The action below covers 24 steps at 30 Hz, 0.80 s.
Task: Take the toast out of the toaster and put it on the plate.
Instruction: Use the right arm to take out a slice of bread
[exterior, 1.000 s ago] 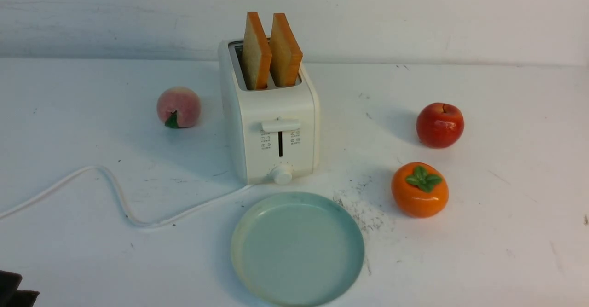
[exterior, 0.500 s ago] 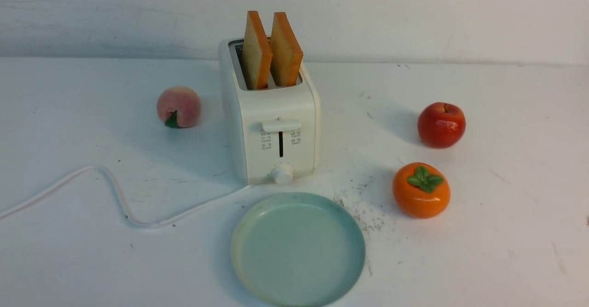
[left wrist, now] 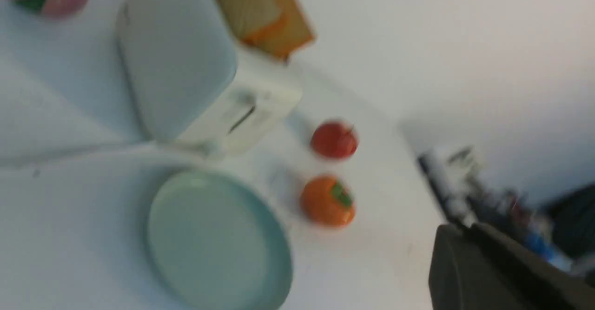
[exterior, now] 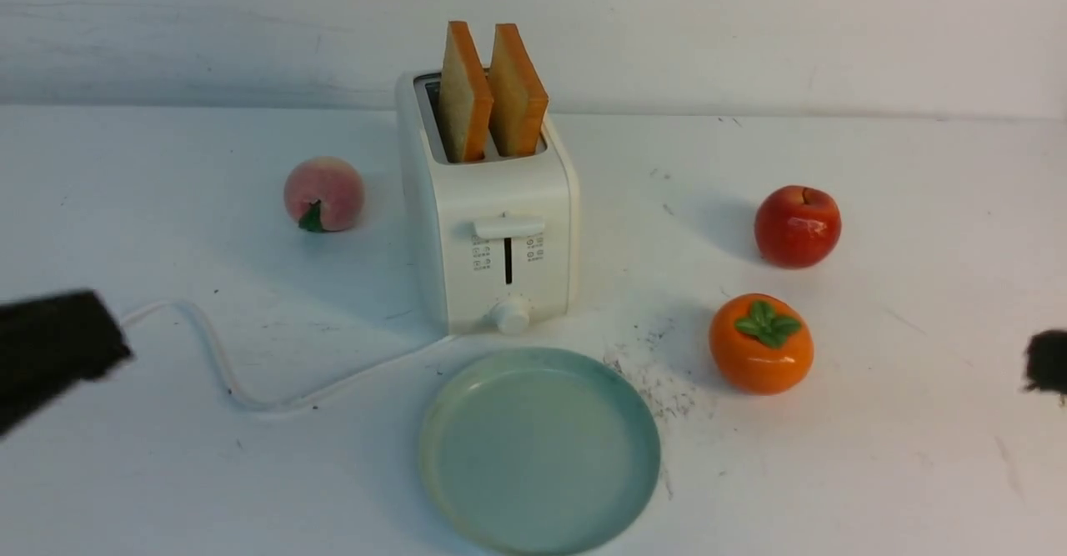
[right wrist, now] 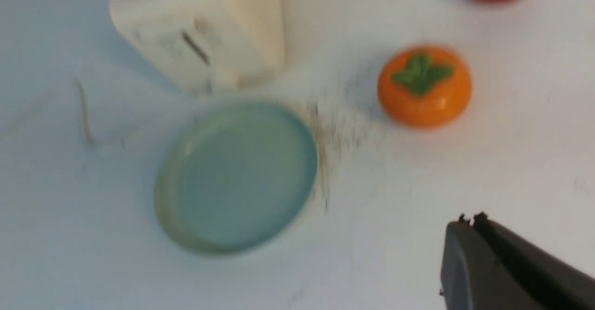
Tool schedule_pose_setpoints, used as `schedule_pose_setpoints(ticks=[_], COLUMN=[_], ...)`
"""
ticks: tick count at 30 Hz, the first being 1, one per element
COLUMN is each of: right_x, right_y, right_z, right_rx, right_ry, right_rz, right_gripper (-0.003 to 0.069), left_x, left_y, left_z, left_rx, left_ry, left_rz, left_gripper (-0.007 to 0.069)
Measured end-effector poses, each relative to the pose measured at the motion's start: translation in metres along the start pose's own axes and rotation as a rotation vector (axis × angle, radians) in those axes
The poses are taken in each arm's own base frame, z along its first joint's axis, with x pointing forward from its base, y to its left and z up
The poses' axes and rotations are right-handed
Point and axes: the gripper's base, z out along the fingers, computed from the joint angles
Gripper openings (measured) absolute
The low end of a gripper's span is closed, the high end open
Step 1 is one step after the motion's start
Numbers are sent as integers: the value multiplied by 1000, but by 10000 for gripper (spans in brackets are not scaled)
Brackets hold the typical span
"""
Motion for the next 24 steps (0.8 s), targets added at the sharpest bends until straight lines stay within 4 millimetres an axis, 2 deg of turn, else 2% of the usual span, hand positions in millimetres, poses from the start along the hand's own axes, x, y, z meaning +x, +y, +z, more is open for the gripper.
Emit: schedule_pose_setpoints(ticks=[2,5,9,11,14,17,19,20,24], right_x=[-14,-32,-54,-69,-95,-125,-137,-150,-177], right_y=[-3,4,31,55,85,114,124,138,157], right_z=[26,60,95,113,140,153,158,163,180], right_rx=[-33,-156,-293,-312,-225,-136,-124,-122,-142], right_ry=[196,385,453,455,424,328,286,230,101], right_rz=[-16,-56,-126,-200,-297,-340,-329,-326,-347], right_gripper=[-3,-2,-2,-2,-2,-2,-2,1,27], left_x=[-3,-8,-11,-11,-6,-1,1,1,1], left_y=[10,24,36,42,50,55,55,55,55], left_z=[21,44,63,72,81,83,83,82,82], left_rx=[-60,-118,-165,-185,-211,-233,-237,-240,-240], left_ry=[110,185,236,273,365,443,460,470,471], left_rz=[39,55,34,15,-8,-6,-4,0,0], left_gripper=[-14,-14,-14,-14,-14,-14,-14,-14,-14])
